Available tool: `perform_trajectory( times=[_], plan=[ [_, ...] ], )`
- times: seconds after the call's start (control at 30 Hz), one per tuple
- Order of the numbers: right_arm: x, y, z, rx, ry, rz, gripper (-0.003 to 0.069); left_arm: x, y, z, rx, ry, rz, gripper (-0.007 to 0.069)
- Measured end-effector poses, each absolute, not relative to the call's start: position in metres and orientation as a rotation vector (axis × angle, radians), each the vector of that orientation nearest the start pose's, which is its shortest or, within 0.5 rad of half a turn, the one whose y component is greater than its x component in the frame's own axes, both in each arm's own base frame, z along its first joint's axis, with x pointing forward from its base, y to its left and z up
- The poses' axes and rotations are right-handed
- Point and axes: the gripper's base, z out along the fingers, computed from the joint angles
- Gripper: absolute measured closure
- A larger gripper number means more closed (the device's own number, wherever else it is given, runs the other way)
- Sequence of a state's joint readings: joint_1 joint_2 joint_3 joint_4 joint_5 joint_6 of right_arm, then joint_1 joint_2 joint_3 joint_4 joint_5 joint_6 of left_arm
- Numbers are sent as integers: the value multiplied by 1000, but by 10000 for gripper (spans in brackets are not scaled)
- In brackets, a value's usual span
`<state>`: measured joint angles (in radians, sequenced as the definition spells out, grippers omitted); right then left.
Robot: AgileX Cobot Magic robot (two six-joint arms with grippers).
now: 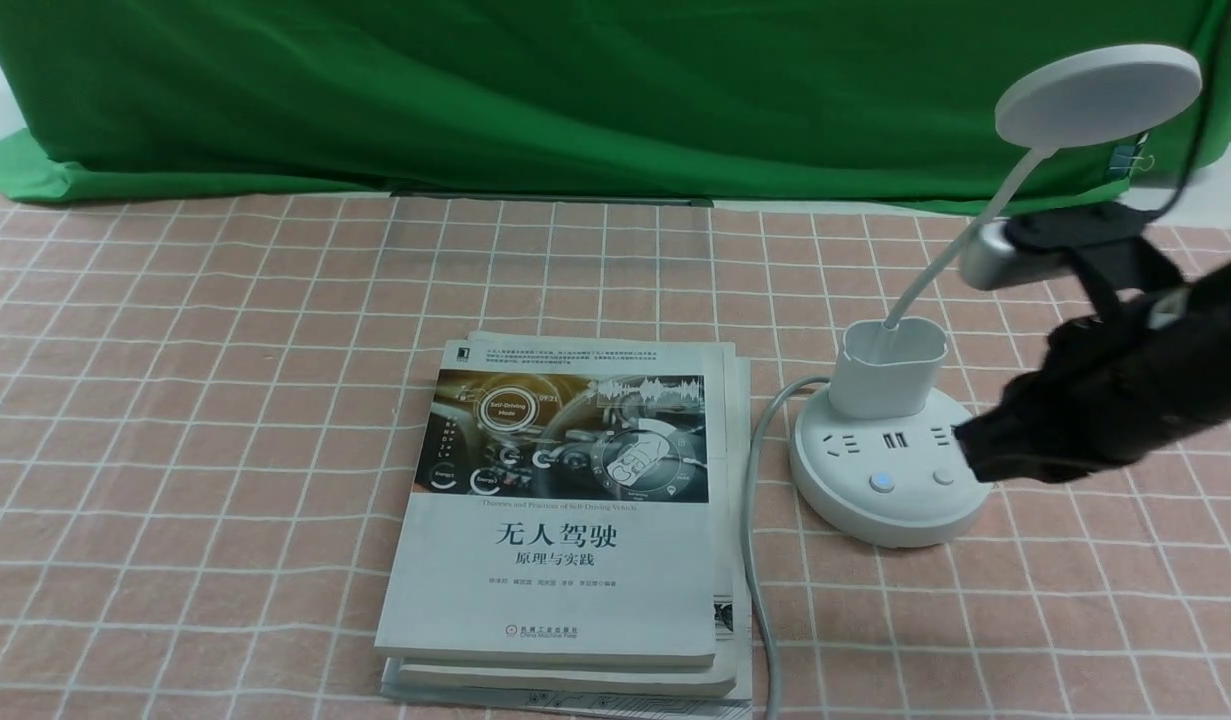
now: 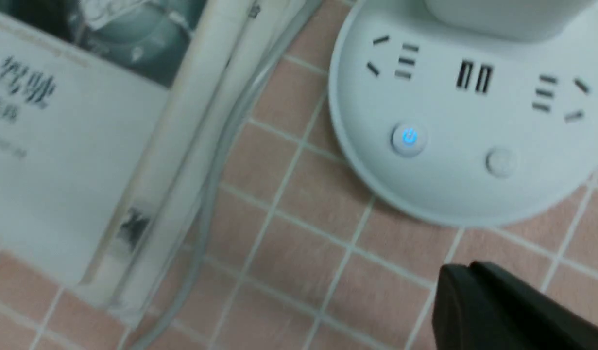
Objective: Turn on the table lamp on the pink coffee tablecloth with your hand.
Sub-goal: 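Press the button on the base of the white desk lamp with the right gripper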
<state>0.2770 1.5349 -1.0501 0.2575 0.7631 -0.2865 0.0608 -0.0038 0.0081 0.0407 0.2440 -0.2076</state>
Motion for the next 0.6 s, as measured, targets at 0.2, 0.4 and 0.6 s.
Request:
perform_trajectory(
  times=[0.2,0.4,0.6],
  plan=[
    [316,105,221,-586,2700,257,626,55,4,189,-205,1720,-71,606],
    [334,108,201,-601,2726,233,626,55,4,189,-205,1720,-71,606],
    [343,108,193,-584,2739,226,626,55,4,189,-205,1720,-71,606]
  ],
)
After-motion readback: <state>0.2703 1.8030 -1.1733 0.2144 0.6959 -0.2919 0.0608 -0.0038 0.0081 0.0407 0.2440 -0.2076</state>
